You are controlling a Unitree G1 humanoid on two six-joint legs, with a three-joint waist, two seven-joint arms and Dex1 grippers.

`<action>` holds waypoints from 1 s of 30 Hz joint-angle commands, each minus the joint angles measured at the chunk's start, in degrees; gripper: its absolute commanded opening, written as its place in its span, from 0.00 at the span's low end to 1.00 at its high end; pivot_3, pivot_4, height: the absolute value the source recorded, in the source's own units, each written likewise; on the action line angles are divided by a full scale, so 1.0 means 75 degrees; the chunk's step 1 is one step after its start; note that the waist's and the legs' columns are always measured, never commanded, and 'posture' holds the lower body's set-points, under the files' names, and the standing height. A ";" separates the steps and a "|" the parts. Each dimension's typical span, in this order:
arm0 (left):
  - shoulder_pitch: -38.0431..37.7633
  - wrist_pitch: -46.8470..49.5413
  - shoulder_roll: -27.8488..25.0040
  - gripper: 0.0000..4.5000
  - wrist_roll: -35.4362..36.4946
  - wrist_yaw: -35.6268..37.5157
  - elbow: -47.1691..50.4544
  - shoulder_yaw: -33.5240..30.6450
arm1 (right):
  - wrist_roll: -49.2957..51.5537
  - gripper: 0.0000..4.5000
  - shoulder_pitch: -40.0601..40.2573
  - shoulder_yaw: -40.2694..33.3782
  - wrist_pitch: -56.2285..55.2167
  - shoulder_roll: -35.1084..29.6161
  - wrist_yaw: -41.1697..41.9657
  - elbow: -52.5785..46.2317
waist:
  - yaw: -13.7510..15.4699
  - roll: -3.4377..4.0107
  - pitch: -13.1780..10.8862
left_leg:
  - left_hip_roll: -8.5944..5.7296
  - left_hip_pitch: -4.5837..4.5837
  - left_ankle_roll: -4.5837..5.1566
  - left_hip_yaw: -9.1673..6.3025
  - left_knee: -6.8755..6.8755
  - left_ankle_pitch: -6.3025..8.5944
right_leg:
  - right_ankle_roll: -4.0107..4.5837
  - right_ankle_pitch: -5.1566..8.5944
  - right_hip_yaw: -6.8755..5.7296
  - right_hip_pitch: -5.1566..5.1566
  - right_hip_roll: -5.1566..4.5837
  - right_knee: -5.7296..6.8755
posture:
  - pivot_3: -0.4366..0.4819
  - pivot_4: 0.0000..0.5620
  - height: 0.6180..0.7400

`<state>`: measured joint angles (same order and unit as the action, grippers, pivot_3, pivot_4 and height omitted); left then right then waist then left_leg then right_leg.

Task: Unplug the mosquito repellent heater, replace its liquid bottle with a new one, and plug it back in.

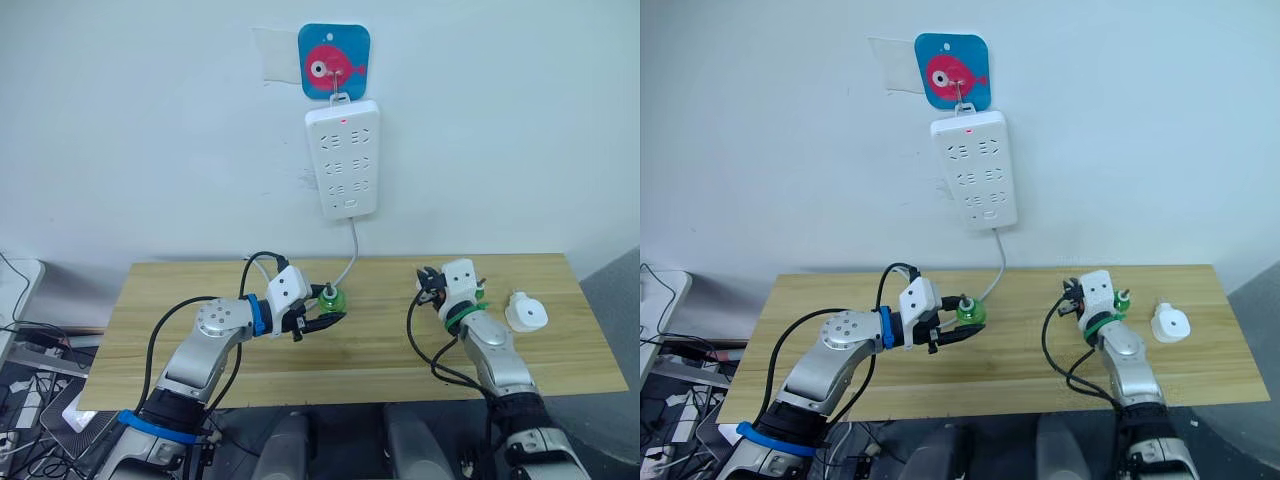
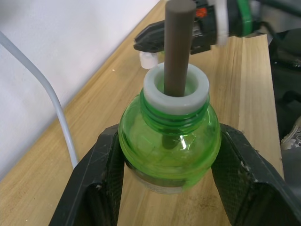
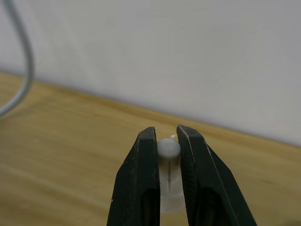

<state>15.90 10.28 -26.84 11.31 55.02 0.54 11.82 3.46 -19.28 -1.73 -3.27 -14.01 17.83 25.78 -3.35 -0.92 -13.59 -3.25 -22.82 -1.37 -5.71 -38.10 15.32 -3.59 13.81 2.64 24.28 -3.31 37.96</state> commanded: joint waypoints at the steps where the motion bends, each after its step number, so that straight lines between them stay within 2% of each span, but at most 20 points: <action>1: -0.0031 0.0016 -0.0037 0.50 0.0114 -0.0027 0.0362 -0.0108 | 0.0052 0.05 -0.0288 -0.0311 -0.0589 -0.0108 -0.0117 0.0582 | 0.0001 0.0000 0.0000 | 0.0001 0.0001 0.0000 0.0001 0.0000 0.0000 | 0.0000 0.0000 -0.0001 0.0000 0.0000 0.0001 | 0.43 0.34 1.00; 8: -0.0020 0.0088 -0.0004 0.50 0.0122 -0.0061 0.0428 -0.0074 | 0.0018 0.05 -0.0502 -0.0287 -0.0818 -0.0046 -0.0079 0.1272 | -0.0002 0.0000 0.0000 | 0.0003 0.0001 0.0001 0.0004 0.0000 0.0000 | 0.0000 0.0000 0.0003 0.0000 0.0001 0.0003 | 0.43 0.35 1.00; 21: 0.0099 0.0096 0.0056 0.50 0.0098 -0.0067 0.0358 -0.0035 | -0.0172 0.05 -0.0459 -0.0180 -0.1000 0.0027 -0.0211 0.1575 | -0.0005 0.0000 0.0000 | 0.0003 0.0001 0.0001 0.0004 -0.0001 0.0000 | 0.0000 0.0000 0.0003 0.0000 0.0001 0.0004 | 0.43 0.36 1.00; 22: 0.0095 0.0096 0.0058 0.50 0.0101 -0.0065 0.0358 -0.0033 | -0.0203 0.21 -0.0451 -0.0180 -0.0979 0.0020 -0.0259 0.1569 | -0.0005 0.0000 0.0000 | 0.0003 0.0001 0.0001 0.0004 -0.0001 0.0000 | 0.0000 0.0000 0.0003 0.0000 0.0001 0.0004 | 0.43 0.36 1.00; 30: 0.0094 0.0092 0.0099 0.50 0.0099 -0.0088 0.0341 -0.0025 | -0.0117 0.84 -0.0356 -0.0271 -0.0941 -0.0052 -0.0068 0.1337 | -0.0006 0.0000 0.0000 | 0.0003 0.0001 0.0001 0.0004 -0.0001 0.0000 | 0.0000 0.0000 0.0003 0.0000 0.0001 0.0004 | 0.42 0.36 1.00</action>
<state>16.27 11.10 -26.48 11.32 54.45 1.75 11.86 1.68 -22.39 -3.19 -9.42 -13.80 16.48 38.11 -3.39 -0.92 -13.59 -3.23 -22.81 -1.37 -5.69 -38.11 15.32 -3.59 13.81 2.66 24.27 -3.31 37.99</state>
